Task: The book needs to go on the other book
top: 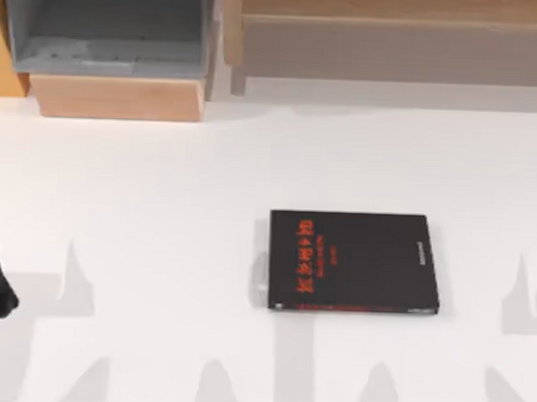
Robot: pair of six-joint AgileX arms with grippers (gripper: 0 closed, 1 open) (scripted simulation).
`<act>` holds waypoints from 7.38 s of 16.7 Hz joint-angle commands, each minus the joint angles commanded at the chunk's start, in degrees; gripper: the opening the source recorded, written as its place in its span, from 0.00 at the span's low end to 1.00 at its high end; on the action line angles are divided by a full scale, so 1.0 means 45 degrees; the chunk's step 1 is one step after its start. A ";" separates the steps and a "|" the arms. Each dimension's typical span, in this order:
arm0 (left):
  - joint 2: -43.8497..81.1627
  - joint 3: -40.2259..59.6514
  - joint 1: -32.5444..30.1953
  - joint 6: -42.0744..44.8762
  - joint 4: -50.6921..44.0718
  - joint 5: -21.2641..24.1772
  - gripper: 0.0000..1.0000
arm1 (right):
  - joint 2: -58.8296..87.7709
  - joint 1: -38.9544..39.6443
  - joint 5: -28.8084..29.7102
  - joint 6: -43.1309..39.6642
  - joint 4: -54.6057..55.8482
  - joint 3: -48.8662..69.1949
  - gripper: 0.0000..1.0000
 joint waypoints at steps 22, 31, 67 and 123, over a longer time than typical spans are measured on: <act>2.0888 1.3505 -0.2692 0.0029 0.6907 -0.2218 1.00 | 0.0000 0.0000 0.0000 0.0000 0.0000 0.0000 1.00; 2.4367 1.6110 -0.3170 0.0033 0.8251 -0.2679 1.00 | 0.0000 0.0000 0.0000 0.0000 0.0000 0.0000 1.00; 2.5656 1.7983 -0.3025 0.0042 0.7683 -0.2485 0.00 | 0.0000 0.0000 0.0000 0.0000 0.0000 0.0000 1.00; 2.5962 1.4865 -1.5215 0.9369 -0.0966 -1.1550 0.23 | 0.0000 0.0000 0.0000 0.0000 0.0000 0.0000 1.00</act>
